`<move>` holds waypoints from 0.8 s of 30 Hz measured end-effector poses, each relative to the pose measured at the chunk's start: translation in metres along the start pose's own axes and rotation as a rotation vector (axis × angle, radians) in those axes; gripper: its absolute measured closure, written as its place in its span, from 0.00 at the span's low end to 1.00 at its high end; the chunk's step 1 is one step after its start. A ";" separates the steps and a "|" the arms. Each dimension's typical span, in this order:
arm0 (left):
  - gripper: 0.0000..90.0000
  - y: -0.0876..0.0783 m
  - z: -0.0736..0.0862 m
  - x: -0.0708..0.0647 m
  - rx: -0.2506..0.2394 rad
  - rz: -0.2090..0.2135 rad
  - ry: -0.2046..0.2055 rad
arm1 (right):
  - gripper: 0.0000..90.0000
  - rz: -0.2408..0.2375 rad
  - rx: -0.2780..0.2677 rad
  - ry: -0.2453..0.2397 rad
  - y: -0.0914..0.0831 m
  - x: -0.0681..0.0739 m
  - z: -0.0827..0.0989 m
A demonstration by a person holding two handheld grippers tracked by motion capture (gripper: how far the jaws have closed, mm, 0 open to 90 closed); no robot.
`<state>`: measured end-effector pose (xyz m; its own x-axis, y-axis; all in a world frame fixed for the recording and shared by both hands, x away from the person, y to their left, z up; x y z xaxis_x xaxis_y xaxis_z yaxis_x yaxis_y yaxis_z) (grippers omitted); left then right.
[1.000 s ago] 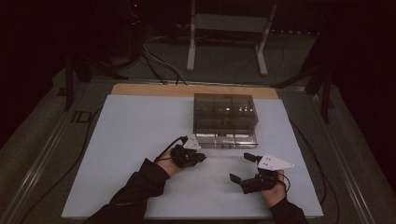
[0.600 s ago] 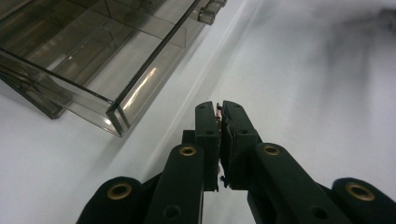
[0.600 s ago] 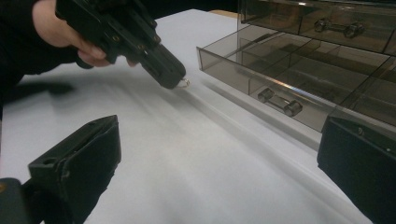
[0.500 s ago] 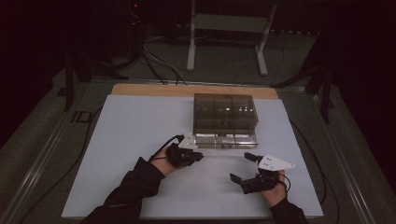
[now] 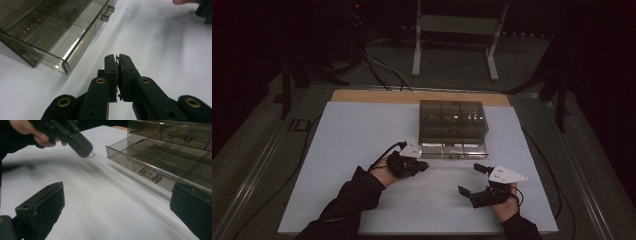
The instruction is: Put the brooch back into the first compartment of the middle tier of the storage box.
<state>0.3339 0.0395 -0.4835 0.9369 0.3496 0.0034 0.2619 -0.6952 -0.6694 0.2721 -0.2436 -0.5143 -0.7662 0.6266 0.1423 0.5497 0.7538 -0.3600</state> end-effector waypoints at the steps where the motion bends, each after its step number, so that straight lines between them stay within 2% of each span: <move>1: 0.97 -0.002 -0.001 0.000 -0.001 -0.003 0.003 | 0.00 -0.001 -0.001 0.003 0.000 0.000 0.000; 12: 0.97 -0.015 -0.018 0.005 -0.028 -0.021 0.011 | 0.00 -0.004 0.000 0.005 0.001 0.000 0.000; 17: 0.97 -0.016 -0.024 0.009 -0.023 -0.026 0.021 | 0.00 -0.006 -0.003 0.002 0.000 0.000 0.000; 24: 0.97 -0.015 -0.032 0.018 -0.025 -0.032 0.007 | 0.00 -0.006 -0.004 0.006 0.000 0.000 0.000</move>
<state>0.3539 0.0367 -0.4497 0.9294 0.3678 0.0301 0.2978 -0.6993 -0.6498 0.2722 -0.2435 -0.5139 -0.7677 0.6231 0.1497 0.5463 0.7584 -0.3554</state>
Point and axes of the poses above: each handheld gripper's, and its own axes: y roughly forward along the jaws, z roughly out of its underside, x roughly to its left, the point moved 2 cm from there along y, roughly forward along the jaws, and after that the axes turned 3 degrees about y, right-handed, at the moved point
